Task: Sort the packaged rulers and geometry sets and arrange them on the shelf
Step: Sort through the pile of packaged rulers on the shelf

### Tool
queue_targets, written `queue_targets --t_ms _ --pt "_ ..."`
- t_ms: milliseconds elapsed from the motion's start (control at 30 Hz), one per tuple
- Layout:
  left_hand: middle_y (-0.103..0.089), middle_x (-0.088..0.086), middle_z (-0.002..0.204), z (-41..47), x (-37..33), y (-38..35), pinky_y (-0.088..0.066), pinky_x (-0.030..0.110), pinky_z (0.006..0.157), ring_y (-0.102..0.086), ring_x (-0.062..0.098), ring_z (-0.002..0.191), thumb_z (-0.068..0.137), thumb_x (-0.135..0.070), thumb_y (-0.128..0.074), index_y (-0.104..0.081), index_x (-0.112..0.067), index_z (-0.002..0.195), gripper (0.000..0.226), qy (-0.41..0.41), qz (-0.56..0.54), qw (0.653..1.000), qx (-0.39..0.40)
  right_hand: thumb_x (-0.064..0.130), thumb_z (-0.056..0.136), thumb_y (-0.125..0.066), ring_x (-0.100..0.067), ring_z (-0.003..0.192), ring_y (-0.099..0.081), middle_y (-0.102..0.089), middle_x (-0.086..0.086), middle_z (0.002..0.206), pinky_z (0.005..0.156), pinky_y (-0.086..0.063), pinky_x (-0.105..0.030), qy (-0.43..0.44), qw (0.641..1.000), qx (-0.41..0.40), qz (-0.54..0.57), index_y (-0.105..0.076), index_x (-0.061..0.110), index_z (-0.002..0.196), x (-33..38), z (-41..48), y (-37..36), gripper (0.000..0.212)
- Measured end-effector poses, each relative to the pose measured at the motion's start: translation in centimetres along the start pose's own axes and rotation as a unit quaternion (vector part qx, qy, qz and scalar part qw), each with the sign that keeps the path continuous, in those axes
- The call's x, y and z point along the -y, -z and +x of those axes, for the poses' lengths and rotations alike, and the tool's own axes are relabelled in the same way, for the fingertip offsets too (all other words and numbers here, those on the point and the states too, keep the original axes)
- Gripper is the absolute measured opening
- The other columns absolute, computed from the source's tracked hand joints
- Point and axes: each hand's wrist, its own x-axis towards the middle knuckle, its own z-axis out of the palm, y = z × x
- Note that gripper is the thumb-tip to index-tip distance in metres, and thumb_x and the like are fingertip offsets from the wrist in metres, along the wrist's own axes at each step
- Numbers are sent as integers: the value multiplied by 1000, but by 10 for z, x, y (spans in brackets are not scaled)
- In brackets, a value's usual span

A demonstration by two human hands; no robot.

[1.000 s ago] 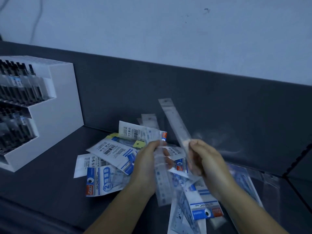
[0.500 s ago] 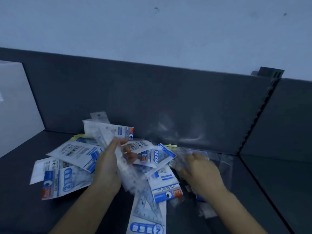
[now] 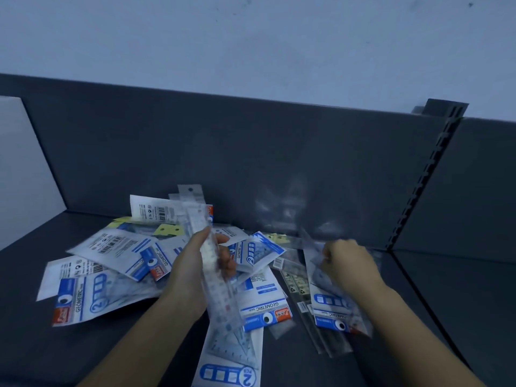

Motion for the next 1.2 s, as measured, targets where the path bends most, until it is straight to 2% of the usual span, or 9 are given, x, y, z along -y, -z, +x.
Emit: queue_targets --t_ms 133,267,400,567,667,833,933,1033,1200 --pt "-45 1 51 -2 5 -9 -40 24 43 -45 13 39 91 -37 -53 -53 -11 76 30 11 52 999 -3 16 86 -54 -20 61 -59 -61 1 65 55 -44 -27 31 975 -140 171 -62 15 77 16 -14 32 13" --pt "-61 9 65 -8 10 -22 -48 32 60 -58 22 55 84 -56 -50 -56 -10 80 46 -19 72 997 19 7 91 -56 -3 31 -39 -51 5 40 35 -32 -16 74 791 -10 608 -64 13 81 71 -41 47 14" --pt "-67 26 100 -16 6 -22 -48 43 85 -64 37 93 70 -73 -39 -65 1 107 87 -26 58 993 96 15 93 -54 -10 36 -38 -50 -3 47 33 -26 -16 51 703 80 705 -65 15 84 99 -56 37 14" --pt "-55 23 102 -11 -6 -6 -41 35 72 -49 31 95 75 -83 -27 -72 -5 87 90 33 -27 991 125 4 91 -57 -2 57 -57 -65 9 63 58 -43 -14 179 751 54 634 -62 23 97 92 -48 43 20" --pt "-53 8 63 -12 -10 2 -39 20 48 -49 17 49 78 -78 -30 -56 -10 75 73 59 13 992 109 -2 82 -61 -6 86 -60 -68 10 83 78 -44 -15 270 780 -68 561 -60 34 107 85 -40 56 44" --pt "-63 6 80 -22 -16 -4 -42 25 75 -60 17 72 81 -66 -50 -69 -10 87 60 115 -68 979 153 -8 70 -69 -13 93 -55 -67 5 92 75 -47 -20 349 737 -219 535 -69 20 70 104 -42 51 28" --pt "-64 5 63 -19 -16 -5 -52 22 50 -63 16 53 83 -46 -54 -70 -10 79 40 84 -85 980 160 0 77 -54 -7 101 -55 -64 0 112 89 -46 -17 393 800 -172 420 -73 12 85 112 -36 24 24" --pt "-66 8 74 -13 -16 2 -54 24 49 -64 18 61 83 -34 -59 -72 -5 98 34 36 -37 992 116 13 85 -36 -5 133 -33 -52 14 134 117 -13 -26 399 856 -79 321 -62 18 121 103 -29 19 45" --pt "-58 2 53 1 -20 9 -47 18 41 -55 14 40 88 -23 -56 -65 -8 58 35 23 -50 998 36 -7 74 -39 9 120 -47 -55 18 124 104 -36 -16 277 803 27 527 -54 27 120 60 -21 50 59"
